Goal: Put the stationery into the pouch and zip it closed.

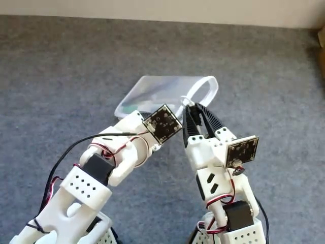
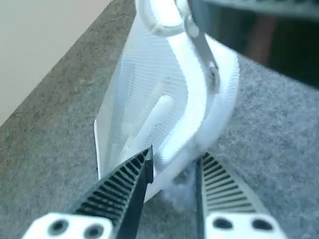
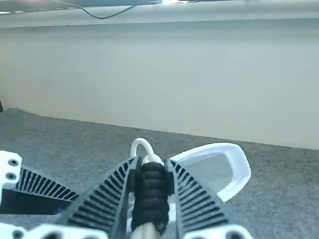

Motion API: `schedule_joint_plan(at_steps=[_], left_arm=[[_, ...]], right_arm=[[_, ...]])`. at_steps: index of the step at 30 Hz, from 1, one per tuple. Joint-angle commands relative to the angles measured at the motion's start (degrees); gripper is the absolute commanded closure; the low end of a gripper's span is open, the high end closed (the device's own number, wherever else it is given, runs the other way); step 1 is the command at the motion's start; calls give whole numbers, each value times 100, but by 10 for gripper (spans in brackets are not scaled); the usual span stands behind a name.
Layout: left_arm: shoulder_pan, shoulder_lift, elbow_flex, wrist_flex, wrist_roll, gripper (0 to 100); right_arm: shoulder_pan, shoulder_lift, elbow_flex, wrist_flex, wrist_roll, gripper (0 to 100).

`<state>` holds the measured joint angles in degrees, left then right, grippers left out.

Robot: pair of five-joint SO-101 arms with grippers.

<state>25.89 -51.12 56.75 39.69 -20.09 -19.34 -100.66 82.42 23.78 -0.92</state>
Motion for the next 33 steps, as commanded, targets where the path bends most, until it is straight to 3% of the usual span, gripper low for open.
schedule_joint_plan(at_steps=[1, 5, 13, 19, 25, 30, 33], left_arm=[[312, -110, -444, 9, 97, 853], [646, -57, -426, -18, 97, 856], [673, -57, 4, -1037, 97, 857], [796, -57, 154, -1275, 97, 860], [804, -48, 242, -1310, 79, 905], [787, -48, 646, -1908, 79, 915], [787, -75, 690, -1960, 62, 983]], right_arm=[[-84, -22, -127, 13, -26, 995], [-84, -75, -127, 22, -26, 995], [-84, -75, -127, 31, -26, 995], [-92, -84, -171, 444, -44, 995], [-92, -84, -171, 444, -62, 995], [-92, -84, -171, 444, -62, 995], [-66, -84, -171, 435, -62, 995]])
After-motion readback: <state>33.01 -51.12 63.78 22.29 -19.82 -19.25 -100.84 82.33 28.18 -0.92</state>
